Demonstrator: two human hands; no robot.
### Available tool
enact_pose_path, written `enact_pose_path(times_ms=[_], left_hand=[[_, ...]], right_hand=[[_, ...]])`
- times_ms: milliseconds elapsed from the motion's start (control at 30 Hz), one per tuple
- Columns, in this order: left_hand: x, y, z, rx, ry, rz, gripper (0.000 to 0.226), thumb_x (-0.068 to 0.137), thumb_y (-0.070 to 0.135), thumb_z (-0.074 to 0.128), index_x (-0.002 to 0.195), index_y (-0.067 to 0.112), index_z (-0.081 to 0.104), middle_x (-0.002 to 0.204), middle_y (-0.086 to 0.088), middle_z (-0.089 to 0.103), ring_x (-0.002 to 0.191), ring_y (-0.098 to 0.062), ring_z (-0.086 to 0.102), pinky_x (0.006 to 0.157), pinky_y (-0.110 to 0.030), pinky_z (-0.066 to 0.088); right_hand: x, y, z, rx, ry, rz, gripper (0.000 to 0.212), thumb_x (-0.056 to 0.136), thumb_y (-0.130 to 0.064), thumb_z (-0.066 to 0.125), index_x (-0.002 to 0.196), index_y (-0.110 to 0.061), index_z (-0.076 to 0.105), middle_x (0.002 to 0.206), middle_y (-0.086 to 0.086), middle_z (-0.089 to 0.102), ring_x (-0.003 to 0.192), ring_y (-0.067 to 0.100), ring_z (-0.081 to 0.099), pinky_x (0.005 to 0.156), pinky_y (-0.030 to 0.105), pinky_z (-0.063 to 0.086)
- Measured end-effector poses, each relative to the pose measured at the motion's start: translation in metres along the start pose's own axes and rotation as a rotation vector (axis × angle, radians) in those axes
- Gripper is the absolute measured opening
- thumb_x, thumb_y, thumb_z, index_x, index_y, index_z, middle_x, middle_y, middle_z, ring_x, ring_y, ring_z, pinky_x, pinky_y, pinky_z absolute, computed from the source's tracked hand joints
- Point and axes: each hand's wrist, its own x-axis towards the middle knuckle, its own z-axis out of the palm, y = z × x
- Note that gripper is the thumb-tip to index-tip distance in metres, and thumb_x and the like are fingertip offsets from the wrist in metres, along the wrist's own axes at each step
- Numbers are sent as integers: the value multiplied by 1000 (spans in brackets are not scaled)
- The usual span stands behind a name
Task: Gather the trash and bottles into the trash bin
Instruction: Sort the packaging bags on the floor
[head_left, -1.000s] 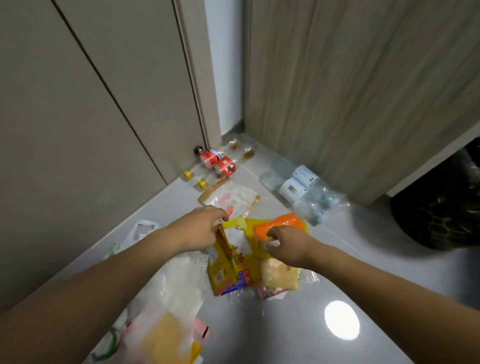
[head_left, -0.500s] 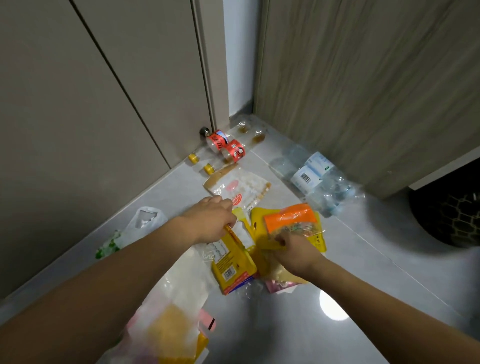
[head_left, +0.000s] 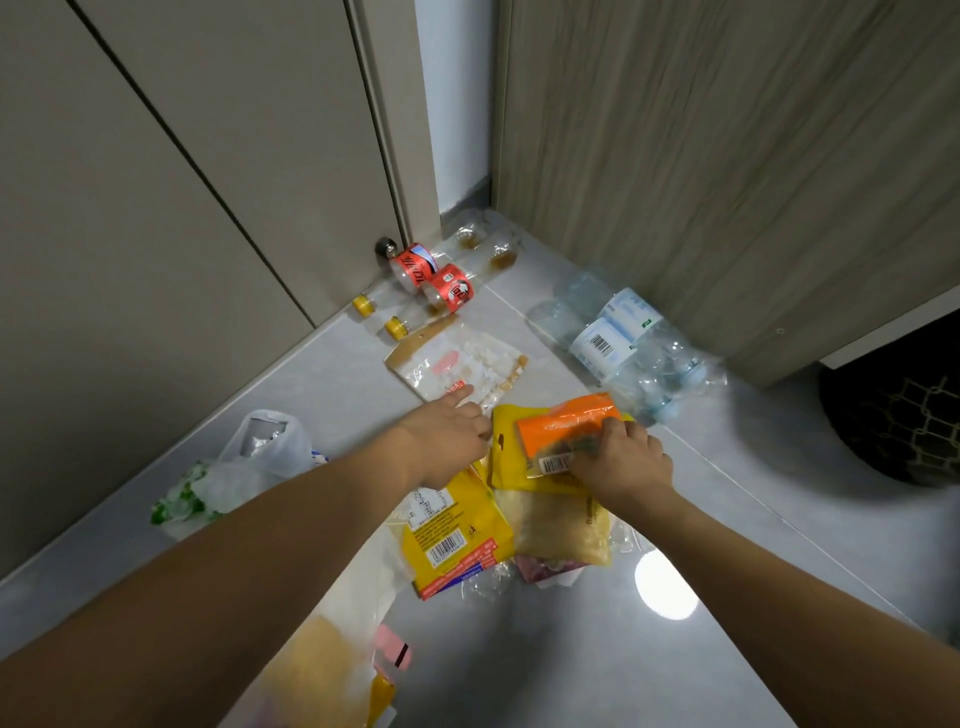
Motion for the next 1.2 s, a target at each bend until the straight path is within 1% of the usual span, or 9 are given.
enact_pose_path(times_ms=[233, 400, 467, 600, 700, 833, 1000, 1100, 1200], left_hand=[[-28, -19, -2, -149, 139, -113, 37, 84, 25, 64, 121, 20, 58, 121, -3, 51, 113, -24, 45, 96, -36, 36], [-51, -38, -3, -177, 383, -192, 35, 59, 15, 77, 89, 19, 59, 84, -2, 55, 78, -26, 56, 75, -36, 46], [-58, -43, -9, -297, 418, -240, 39, 66, 10, 72, 100, 19, 55, 92, -2, 54, 86, -27, 55, 79, -37, 42], [-66, -58, -21, -469, 275, -371, 48, 84, 21, 62, 129, 28, 48, 117, 4, 54, 110, -20, 53, 91, -34, 39], [-69, -67, -27, -537, 251, -459, 25, 90, 29, 55, 115, 22, 58, 110, 1, 54, 103, -24, 56, 85, -39, 47], [-66, -60, -40, -735, 351, -692, 14, 96, 30, 50, 94, 17, 50, 87, -1, 53, 87, -29, 56, 73, -38, 47], [-56, -40, -48, -869, 376, -794, 14, 99, 30, 47, 97, 16, 47, 85, -4, 56, 81, -28, 55, 64, -34, 38], [-55, -29, -49, -937, 378, -789, 12, 98, 31, 47, 101, 20, 48, 89, -2, 57, 87, -29, 58, 67, -34, 39], [-59, -23, -53, -1004, 387, -810, 18, 98, 32, 48, 111, 20, 53, 102, -4, 64, 95, -29, 60, 75, -36, 47]], right_hand=[[21, -3, 7, -52, -5, 58, 86, 80, -65, 56, 143, -13, 29, 148, 17, 32, 135, 37, 31, 109, 47, 25], [24, -4, 16, -49, 68, 53, 97, 75, -60, 67, 144, -11, 21, 143, 17, 33, 133, 36, 33, 108, 44, 27], [23, -5, 18, -65, 107, 57, 97, 76, -58, 67, 145, -10, 18, 143, 17, 31, 132, 35, 33, 108, 43, 27], [21, -6, 20, -56, 119, 87, 98, 79, -58, 63, 146, -7, 14, 144, 18, 28, 133, 35, 30, 109, 43, 27], [20, -8, 21, -44, 104, 94, 96, 81, -57, 62, 147, -6, 14, 144, 19, 28, 133, 36, 30, 109, 43, 27], [18, -11, 17, -45, 98, 145, 97, 79, -57, 64, 147, -10, 14, 142, 18, 29, 131, 35, 31, 108, 43, 28], [17, -9, 12, 171, 146, 168, 62, 83, -27, 64, 135, -13, 33, 133, 17, 46, 122, 36, 45, 102, 45, 34], [10, -5, -1, 460, 103, 136, 56, 82, -26, 66, 129, -13, 38, 120, 12, 57, 111, 36, 56, 95, 46, 45], [1, -2, -24, 465, 91, 53, 29, 81, -20, 66, 104, -10, 51, 95, 6, 54, 95, 28, 55, 78, 35, 46]])
